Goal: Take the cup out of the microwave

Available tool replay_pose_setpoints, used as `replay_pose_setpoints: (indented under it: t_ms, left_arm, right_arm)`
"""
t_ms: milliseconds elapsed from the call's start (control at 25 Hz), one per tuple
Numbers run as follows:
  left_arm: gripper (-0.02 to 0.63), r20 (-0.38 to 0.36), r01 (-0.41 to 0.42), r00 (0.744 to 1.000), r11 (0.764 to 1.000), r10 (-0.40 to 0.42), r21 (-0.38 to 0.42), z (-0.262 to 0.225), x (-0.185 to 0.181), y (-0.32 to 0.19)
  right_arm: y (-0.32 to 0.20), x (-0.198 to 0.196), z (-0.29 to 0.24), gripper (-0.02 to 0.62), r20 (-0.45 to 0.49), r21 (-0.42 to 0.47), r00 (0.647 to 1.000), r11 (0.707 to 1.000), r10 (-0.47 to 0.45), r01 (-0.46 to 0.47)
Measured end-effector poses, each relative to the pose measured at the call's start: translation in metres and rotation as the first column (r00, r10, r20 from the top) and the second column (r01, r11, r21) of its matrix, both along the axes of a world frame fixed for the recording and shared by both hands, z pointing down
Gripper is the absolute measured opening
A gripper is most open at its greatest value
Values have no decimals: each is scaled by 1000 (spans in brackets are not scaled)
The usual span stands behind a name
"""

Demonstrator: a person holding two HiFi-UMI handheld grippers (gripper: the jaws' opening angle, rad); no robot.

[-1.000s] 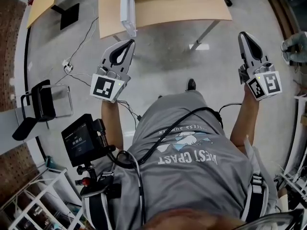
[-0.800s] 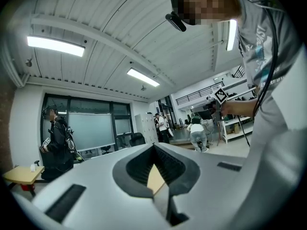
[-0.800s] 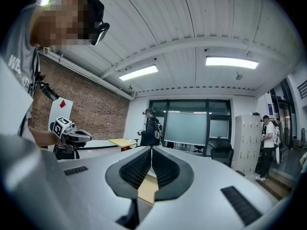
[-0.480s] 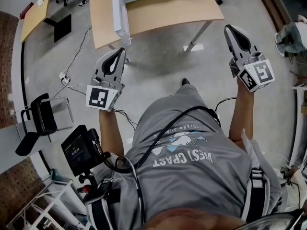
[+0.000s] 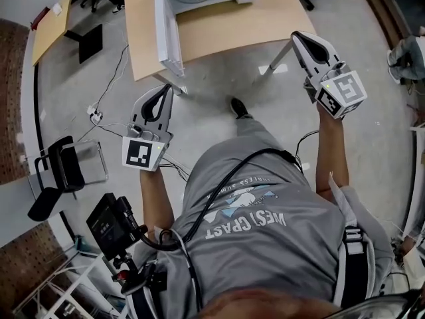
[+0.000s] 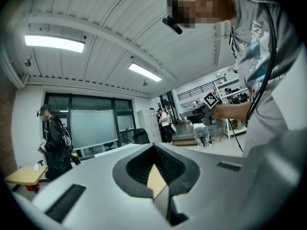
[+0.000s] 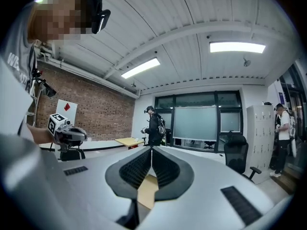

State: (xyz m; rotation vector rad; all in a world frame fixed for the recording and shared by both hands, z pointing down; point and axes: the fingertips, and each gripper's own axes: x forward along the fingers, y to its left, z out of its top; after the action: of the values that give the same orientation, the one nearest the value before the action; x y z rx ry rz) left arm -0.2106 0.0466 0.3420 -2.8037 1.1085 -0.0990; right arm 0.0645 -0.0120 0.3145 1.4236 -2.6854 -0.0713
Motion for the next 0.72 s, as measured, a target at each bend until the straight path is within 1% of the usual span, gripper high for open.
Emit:
replay_pose_setpoints:
  t_ms: [80, 160, 360, 480, 720]
  left_arm:
    - [43, 10, 25, 1000, 1000, -25, -12, 1, 1, -27]
    - [43, 15, 47, 999, 999, -47, -20, 3, 2, -44]
    - [43, 13, 96, 995, 994, -96, -43, -2, 8, -54]
    - [43, 3, 129, 992, 990, -129, -55, -5, 13, -73]
    - [43, 8, 196, 980, 975, -196, -102, 19, 19, -139]
  right_arm:
    - [-43, -4, 9, 12, -3, -18, 1000, 1000, -24, 23]
    - [-74, -10, 16, 12, -9, -28, 999, 999, -42, 42]
    - [-115, -26, 26, 12, -29, -61, 993, 992, -116, 114]
    - [-152, -34, 33, 12, -47, -86, 987, 985, -157, 152]
    - [-256, -57, 87, 14, -64, -164, 974, 965, -216, 203]
